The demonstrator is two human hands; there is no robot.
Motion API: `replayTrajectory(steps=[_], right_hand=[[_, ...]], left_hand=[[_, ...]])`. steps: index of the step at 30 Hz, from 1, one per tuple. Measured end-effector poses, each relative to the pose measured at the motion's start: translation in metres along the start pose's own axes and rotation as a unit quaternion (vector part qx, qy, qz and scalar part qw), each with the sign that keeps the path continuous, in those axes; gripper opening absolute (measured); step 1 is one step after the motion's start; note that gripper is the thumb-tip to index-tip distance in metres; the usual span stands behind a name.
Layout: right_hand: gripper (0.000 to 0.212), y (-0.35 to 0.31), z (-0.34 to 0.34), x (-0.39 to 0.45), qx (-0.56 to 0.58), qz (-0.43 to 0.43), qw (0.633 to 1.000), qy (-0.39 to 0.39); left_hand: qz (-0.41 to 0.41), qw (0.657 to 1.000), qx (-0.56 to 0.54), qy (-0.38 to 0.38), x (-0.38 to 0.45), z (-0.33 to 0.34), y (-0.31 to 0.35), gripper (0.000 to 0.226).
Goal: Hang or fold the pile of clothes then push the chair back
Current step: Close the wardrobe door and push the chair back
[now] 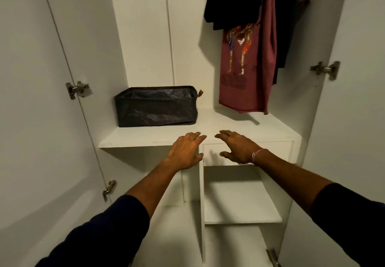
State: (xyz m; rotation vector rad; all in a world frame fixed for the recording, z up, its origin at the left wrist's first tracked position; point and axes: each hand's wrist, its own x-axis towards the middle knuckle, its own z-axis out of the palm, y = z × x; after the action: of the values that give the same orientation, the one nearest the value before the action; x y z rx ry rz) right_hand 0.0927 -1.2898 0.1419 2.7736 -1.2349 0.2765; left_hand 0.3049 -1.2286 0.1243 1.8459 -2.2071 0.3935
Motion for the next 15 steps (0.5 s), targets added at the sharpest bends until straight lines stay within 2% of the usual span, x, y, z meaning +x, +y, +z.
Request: replayTrajectory(steps=[9,15], right_hand=[[0.080,0.011,-0.006,-0.138,0.002,0.097,0.995,-0.018],[0.078,0.034,-0.019,-0.240,-0.034,0.174,0.984,-0.016]], left_hand=[[0.089,0.994,-0.062,-0.001,-0.040,-0.007,0.113,0.070],[0.132,0.985,-0.113,-0.006,-0.059,-0.011,0.195,0.068]])
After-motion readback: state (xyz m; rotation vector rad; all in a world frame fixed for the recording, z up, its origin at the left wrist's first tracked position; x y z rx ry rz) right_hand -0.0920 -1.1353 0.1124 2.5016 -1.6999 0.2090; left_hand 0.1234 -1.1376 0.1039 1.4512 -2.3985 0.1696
